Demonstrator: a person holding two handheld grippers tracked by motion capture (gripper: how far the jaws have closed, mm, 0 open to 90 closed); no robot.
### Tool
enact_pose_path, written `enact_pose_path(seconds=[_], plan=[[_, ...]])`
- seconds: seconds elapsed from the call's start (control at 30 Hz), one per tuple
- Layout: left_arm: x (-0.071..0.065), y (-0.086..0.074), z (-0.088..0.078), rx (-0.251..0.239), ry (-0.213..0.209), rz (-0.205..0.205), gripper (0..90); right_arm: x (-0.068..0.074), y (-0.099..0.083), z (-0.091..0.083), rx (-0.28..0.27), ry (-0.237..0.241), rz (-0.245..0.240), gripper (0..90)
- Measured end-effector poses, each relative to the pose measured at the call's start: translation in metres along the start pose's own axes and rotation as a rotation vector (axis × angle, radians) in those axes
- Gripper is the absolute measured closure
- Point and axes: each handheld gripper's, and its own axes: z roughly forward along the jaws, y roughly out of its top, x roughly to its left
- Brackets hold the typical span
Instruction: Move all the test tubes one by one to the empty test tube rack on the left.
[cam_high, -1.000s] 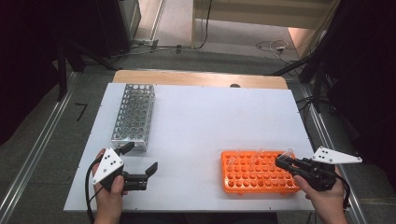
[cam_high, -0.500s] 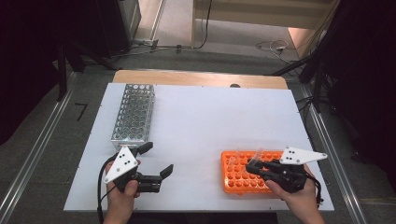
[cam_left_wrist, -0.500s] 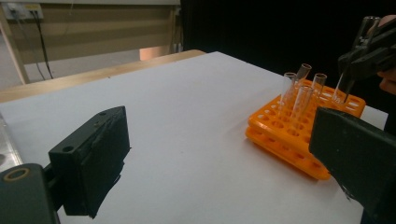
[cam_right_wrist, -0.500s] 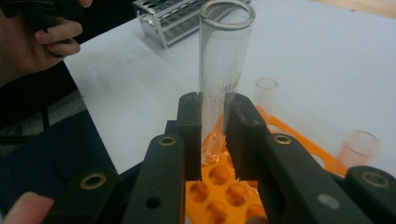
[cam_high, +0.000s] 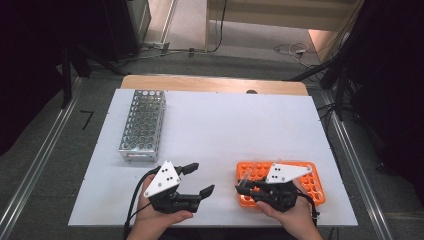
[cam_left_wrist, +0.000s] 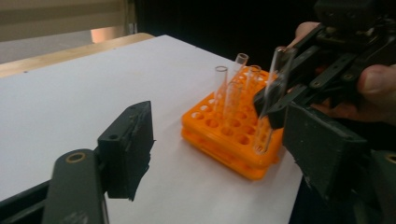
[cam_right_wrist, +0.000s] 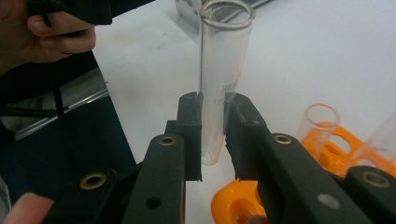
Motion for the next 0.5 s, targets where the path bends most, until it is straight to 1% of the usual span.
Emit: enact_pose_path(seconds=[0.07,0.1,0.17,0.2,0.23,0.27,0.33,0.37,0.4,0.43,0.5], plan=[[-0.002,0.001,0.001,0.006,-0.006,0.004,30.1,0.002,0.000,0.004,0.007,0.002,-0.010,74.0],[-0.005,0.002,0.005,0.014,-0.024,0.003,32.8,0.004,0.000,0.006,0.010,0.006,-0.010,74.0],[-0.009,0.002,0.009,0.026,-0.043,0.011,39.7,0.005,0.000,0.010,0.018,0.015,-0.017,74.0],[-0.009,0.002,0.009,0.026,-0.043,0.011,42.0,0.006,0.000,0.012,0.026,0.020,-0.023,74.0],[-0.013,0.003,0.014,0.047,-0.053,0.024,44.1,0.007,0.000,0.014,0.031,0.022,-0.028,74.0],[-0.013,0.003,0.014,0.047,-0.053,0.024,46.4,0.008,0.000,0.016,0.036,0.023,-0.030,74.0],[-0.016,0.004,0.018,0.049,-0.071,0.021,47.8,0.009,0.001,0.019,0.042,0.029,-0.033,74.0],[-0.018,0.004,0.020,0.055,-0.077,0.022,50.9,0.012,0.001,0.023,0.052,0.029,-0.042,74.0],[-0.019,0.004,0.022,0.058,-0.084,0.022,50.9,0.012,0.001,0.023,0.052,0.029,-0.042,74.0],[-0.021,0.004,0.024,0.065,-0.088,0.026,54.5,0.014,0.001,0.026,0.060,0.031,-0.054,74.0],[-0.023,0.002,0.029,0.075,-0.099,0.017,57.3,0.017,0.001,0.028,0.066,0.029,-0.069,74.0]])
